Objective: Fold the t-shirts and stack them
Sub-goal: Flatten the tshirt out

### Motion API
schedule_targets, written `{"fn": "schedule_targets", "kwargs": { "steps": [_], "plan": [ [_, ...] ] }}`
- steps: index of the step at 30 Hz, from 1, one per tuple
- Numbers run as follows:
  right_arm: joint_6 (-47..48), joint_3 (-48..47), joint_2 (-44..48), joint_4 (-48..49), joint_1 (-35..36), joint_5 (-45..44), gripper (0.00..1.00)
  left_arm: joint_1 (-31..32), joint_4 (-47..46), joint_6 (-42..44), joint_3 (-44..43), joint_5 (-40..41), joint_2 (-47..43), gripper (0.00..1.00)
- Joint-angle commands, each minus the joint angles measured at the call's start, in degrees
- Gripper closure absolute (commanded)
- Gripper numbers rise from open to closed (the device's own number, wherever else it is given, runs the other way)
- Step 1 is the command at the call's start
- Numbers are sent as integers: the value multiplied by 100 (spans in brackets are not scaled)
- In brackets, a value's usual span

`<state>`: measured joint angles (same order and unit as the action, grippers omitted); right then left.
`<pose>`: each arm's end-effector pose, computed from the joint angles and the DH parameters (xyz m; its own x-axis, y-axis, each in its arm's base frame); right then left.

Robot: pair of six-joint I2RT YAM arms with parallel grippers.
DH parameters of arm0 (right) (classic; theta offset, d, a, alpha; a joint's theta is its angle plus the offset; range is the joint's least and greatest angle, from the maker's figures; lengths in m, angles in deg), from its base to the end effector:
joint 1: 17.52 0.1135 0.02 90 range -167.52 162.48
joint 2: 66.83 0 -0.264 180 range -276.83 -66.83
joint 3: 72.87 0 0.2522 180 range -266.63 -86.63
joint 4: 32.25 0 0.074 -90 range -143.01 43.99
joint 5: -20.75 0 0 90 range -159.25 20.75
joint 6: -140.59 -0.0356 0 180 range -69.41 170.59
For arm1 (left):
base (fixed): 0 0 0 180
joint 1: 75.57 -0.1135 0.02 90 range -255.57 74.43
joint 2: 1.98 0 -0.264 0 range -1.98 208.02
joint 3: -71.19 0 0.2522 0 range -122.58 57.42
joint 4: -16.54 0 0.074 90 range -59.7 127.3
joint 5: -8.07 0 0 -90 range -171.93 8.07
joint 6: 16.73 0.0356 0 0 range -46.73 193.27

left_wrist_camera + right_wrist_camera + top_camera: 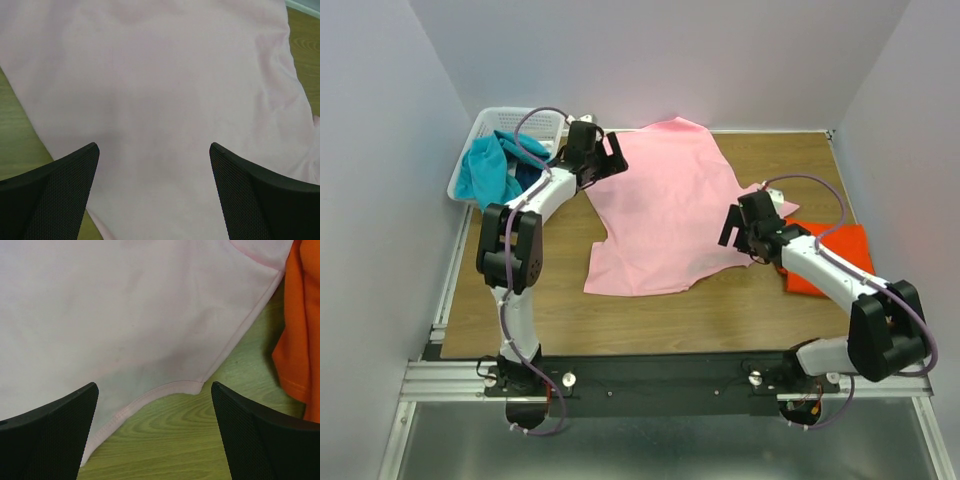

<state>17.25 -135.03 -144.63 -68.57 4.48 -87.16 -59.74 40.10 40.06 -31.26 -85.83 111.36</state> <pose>0.2577 0.0923 0.2186 -0.7094 0.2774 -0.6479 0.2503 0.9585 0.1363 0.4444 -0.1285 0.2463 -0.6340 -0.3882 -0.6689 -0.0252 0.8748 -0.4838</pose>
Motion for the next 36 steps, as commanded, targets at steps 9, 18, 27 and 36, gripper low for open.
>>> {"fn": "schedule_targets", "kwargs": {
  "steps": [9, 18, 27, 36],
  "plan": [
    [-366, -309, -1315, 323, -284, 314, 0, 16, 488, 96, -634, 65, 1217, 2],
    [-94, -723, -2019, 393, -512, 411, 0, 42, 22, 34, 500, -506, 919, 2],
    [433, -1443, -2775, 385, -1074, 578, 0, 446, -461, -344, 2591, -331, -337, 2],
    [1180, -3181, -4083, 376, -1224, 815, 0, 1842, -954, -1828, 4306, -348, -1190, 2]
  ]
}}
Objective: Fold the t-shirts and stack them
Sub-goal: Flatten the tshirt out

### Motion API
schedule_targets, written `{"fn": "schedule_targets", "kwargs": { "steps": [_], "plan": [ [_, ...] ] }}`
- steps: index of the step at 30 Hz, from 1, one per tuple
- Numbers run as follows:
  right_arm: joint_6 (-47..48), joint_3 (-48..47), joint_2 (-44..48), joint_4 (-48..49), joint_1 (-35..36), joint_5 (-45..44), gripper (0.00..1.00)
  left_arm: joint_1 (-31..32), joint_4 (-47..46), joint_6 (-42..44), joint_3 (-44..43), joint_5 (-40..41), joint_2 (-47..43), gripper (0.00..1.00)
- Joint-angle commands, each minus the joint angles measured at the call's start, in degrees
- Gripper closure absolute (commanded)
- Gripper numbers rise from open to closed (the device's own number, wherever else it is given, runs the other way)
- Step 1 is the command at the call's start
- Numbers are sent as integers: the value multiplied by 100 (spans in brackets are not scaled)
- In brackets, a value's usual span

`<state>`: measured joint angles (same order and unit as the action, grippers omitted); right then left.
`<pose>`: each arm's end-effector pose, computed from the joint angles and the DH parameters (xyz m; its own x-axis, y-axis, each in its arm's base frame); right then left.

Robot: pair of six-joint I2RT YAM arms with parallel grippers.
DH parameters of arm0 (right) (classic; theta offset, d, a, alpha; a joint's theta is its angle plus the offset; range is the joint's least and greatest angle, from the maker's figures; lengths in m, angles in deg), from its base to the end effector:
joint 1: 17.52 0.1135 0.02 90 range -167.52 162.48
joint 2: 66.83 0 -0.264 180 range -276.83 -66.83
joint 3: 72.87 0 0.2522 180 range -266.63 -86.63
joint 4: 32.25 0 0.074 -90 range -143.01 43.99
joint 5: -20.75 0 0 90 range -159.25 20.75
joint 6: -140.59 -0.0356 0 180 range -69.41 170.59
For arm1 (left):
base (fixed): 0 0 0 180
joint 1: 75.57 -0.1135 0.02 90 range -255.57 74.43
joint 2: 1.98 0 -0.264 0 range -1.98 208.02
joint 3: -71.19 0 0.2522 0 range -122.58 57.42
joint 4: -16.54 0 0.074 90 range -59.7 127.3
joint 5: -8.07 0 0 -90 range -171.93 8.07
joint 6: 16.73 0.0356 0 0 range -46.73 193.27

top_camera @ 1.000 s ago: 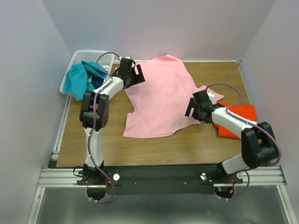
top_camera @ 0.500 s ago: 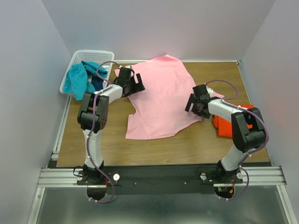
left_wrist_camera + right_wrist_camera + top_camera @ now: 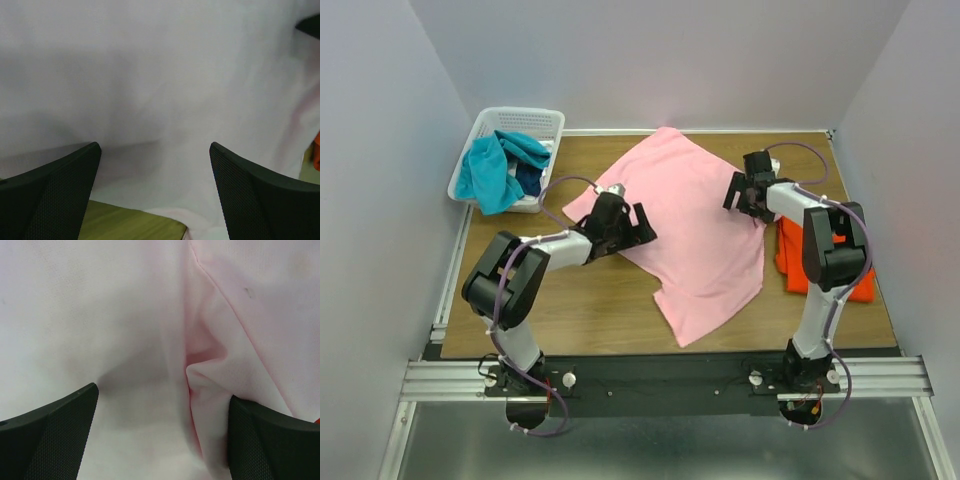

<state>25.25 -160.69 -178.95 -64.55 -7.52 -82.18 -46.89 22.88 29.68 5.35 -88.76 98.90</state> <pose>0.4043 0.0632 0.1635 -0.7636 0.2889 -0.5775 0.3085 0.9489 0.0668 0.3124 -0.1757 0.1557 -0.8026 -0.3413 -0.4893 0.0020 0.8186 -0.5743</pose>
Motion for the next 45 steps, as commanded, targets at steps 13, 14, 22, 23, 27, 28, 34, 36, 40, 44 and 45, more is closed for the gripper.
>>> {"fn": "schedule_targets", "kwargs": {
  "steps": [13, 14, 22, 23, 27, 28, 34, 36, 40, 44, 45],
  "plan": [
    [1338, -2955, -2148, -237, -16, 458, 0, 1262, 1479, -1258, 857, 848, -1377, 2],
    [1374, -3104, -2139, -263, -24, 406, 0, 1262, 1559, -1231, 726, 963, -1448, 2],
    [1559, -2904, -1270, -466, -24, 18, 0, 1210, 2245, -616, -240, 1667, -1914, 2],
    [1515, -2816, -1121, -466, -16, 53, 0, 1175, 2280, -546, -303, 1720, -1914, 2],
    [1287, -2298, -549, -457, -24, 544, 0, 824, 2368, -334, -532, 1940, -1862, 2],
    [1260, -2227, -479, -457, -16, 911, 0, 710, 2342, -282, -558, 1931, -1835, 2],
    [935, -2112, -574, -457, -16, 1258, 0, -293, 1955, 307, -909, 1632, -1484, 2],
    [900, -2261, -794, -457, -16, 1197, 0, -442, 1885, 448, -1208, 1597, -1291, 2],
    [961, -2524, -1136, -457, -33, 1047, 0, -741, 1963, 659, -1805, 1623, -528, 2],
    [961, -2675, -1462, -457, -68, 1055, 0, -891, 1911, 913, -2358, 1492, 115, 2],
    [952, -2675, -1506, -448, -77, 1064, 0, -917, 1911, 923, -2430, 1492, 360, 2]
  ]
}}
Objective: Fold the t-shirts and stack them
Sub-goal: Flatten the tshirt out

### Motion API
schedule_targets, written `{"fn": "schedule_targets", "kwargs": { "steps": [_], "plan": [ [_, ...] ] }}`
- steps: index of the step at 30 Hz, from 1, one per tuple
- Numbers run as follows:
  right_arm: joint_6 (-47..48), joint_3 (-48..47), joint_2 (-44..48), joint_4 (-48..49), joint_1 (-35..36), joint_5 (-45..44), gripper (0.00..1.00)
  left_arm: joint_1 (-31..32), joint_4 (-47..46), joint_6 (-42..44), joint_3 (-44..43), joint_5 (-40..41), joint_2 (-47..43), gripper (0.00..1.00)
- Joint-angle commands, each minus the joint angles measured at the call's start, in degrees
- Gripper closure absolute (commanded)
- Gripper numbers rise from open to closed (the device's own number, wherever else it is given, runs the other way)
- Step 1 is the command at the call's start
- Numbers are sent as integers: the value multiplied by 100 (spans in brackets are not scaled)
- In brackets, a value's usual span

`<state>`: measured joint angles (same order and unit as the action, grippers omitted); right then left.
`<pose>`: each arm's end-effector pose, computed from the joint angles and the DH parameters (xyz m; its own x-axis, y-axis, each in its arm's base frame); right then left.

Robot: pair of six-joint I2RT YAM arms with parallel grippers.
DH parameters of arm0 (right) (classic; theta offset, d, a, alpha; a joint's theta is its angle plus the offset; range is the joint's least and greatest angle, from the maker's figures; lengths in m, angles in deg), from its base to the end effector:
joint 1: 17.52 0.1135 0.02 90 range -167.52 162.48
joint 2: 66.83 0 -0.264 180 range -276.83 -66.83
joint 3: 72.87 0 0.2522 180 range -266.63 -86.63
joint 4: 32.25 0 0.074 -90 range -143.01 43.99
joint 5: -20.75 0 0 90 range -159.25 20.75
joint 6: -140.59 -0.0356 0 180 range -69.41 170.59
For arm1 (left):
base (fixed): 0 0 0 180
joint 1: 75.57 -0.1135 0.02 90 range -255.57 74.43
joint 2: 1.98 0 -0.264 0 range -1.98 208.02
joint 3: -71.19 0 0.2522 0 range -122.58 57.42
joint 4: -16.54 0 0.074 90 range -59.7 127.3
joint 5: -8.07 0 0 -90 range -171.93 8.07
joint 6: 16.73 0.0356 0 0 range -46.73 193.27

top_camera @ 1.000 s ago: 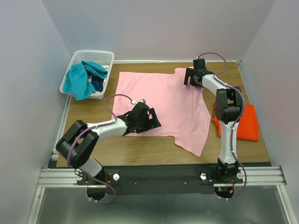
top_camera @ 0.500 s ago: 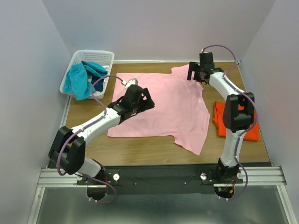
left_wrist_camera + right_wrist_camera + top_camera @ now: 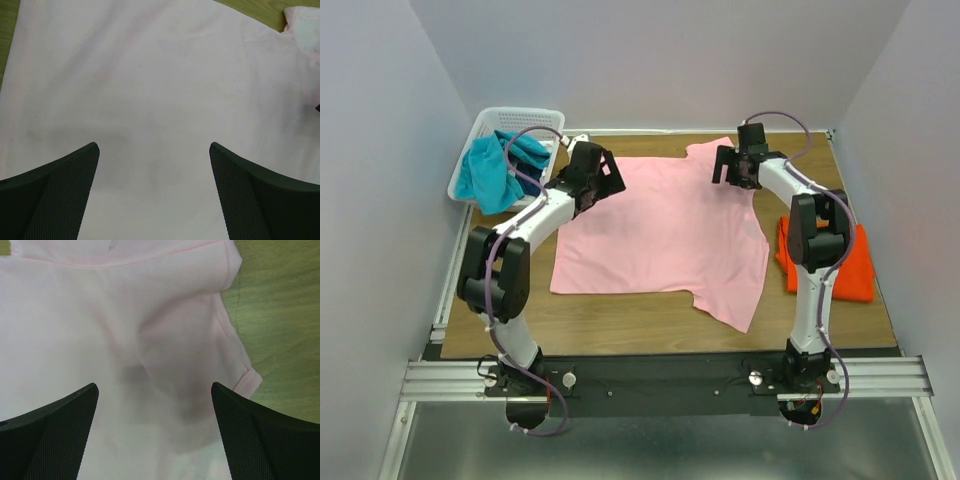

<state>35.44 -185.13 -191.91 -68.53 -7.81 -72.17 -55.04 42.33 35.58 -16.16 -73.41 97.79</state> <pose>0.4827 0.0808 0.1908 -0.7546 0.1357 -0.6420 0.0639 0.9889 0.1339 0.3735 -0.1343 0.2519 -0.6038 -0.4195 -0.6778 -0.1660 0.8978 -0.4079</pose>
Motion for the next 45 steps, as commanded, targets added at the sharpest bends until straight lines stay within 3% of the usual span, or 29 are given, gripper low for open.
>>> {"fn": "schedule_targets", "kwargs": {
  "steps": [1, 8, 12, 20, 28, 35, 45],
  "plan": [
    [-84, -231, -315, -59, -66, 89, 0, -120, -43, 333, -332, -69, 595, 2],
    [-171, 31, -483, -50, -347, 256, 0, -304, 9, 438, -666, -403, 1431, 2],
    [-338, 505, -246, 28, -497, 441, 0, -366, -174, 359, -386, -499, 1511, 2],
    [-286, 1166, 387, 160, -532, 328, 0, -410, -262, 280, 185, -447, 1204, 2],
    [-58, 1042, 967, 160, -523, 318, 0, -401, -113, 455, -43, -438, 546, 2],
    [-171, 2343, 1688, 274, -199, -182, 0, -401, -236, 429, 914, -394, -185, 2],
    [-400, 2310, 1205, 363, -154, -499, 0, -401, -333, 596, 829, -482, 376, 2]
  ]
}}
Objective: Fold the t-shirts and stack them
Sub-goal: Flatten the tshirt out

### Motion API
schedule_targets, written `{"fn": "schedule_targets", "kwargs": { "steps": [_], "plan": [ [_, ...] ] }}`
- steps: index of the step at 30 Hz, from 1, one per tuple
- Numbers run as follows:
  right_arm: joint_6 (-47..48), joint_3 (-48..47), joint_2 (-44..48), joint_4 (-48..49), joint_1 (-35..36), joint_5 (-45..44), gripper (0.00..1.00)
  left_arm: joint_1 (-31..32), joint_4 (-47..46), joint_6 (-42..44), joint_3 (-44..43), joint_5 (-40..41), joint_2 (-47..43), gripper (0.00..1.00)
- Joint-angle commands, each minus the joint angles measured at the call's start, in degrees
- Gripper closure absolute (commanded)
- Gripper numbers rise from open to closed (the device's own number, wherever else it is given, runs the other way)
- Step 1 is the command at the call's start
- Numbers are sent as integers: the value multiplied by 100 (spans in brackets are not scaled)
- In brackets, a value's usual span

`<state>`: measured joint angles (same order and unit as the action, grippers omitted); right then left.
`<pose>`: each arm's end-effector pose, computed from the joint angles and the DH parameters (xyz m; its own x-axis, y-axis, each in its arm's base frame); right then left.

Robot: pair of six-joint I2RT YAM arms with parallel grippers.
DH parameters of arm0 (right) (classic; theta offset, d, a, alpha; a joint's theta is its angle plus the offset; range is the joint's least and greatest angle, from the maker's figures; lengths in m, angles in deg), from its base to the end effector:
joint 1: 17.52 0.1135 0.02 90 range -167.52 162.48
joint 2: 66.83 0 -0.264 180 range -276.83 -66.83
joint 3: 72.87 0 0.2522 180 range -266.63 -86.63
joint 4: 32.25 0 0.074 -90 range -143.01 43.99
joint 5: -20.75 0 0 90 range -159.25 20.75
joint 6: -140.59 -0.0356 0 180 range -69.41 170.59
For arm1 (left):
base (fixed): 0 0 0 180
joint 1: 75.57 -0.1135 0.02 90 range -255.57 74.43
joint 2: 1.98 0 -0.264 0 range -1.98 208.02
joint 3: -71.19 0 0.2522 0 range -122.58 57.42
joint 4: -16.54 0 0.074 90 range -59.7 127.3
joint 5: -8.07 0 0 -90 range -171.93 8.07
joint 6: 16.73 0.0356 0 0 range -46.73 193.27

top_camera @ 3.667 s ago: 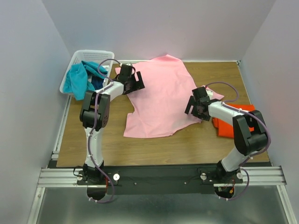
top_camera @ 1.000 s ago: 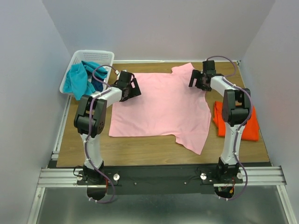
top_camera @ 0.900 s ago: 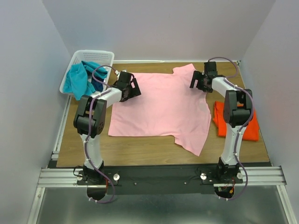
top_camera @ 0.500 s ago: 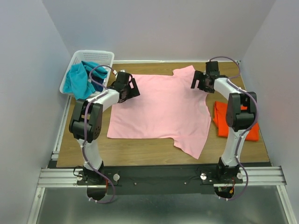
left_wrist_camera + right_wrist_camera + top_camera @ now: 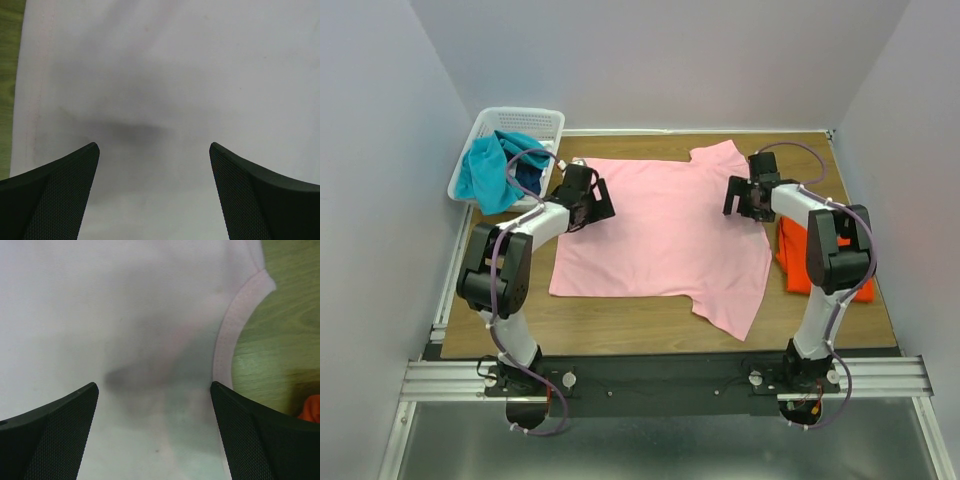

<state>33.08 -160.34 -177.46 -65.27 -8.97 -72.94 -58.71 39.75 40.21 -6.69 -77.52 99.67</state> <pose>0.4017 0.0581 0.1704 -0.8175 0.1807 -0.5469 0.1395 0.9834 0.1165 0.3633 -0.1073 0.1904 -0.7168 -0.3511 -0.6025 -0.1814 0.9281 -0.3251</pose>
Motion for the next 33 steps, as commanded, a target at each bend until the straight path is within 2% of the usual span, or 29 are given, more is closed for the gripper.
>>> {"fn": "schedule_targets", "kwargs": {
  "steps": [1, 14, 19, 22, 26, 29, 33],
  "plan": [
    [-173, -205, -309, 37, -38, -492, 0, -34, -75, 159, -162, -97, 319, 2],
    [-138, -934, -1066, 19, -65, -924, 0, -34, 241, 247, -1094, -71, 1296, 2],
    [64, -1259, -1022, -59, -73, -1012, 0, -34, 425, 317, -1393, -28, 1121, 2],
    [170, -1391, -497, -130, -73, -784, 0, -25, 593, 291, -1420, 43, 623, 2],
    [108, -1173, 136, -121, -74, -555, 0, 45, 575, 81, -902, 131, -371, 2],
    [-119, -532, 953, -112, -73, -449, 0, 54, 802, -295, -156, 359, -1215, 2],
    [-620, 531, 1956, -95, -73, -607, 0, 54, 1190, -955, 1294, 754, -2278, 2]
  ]
}}
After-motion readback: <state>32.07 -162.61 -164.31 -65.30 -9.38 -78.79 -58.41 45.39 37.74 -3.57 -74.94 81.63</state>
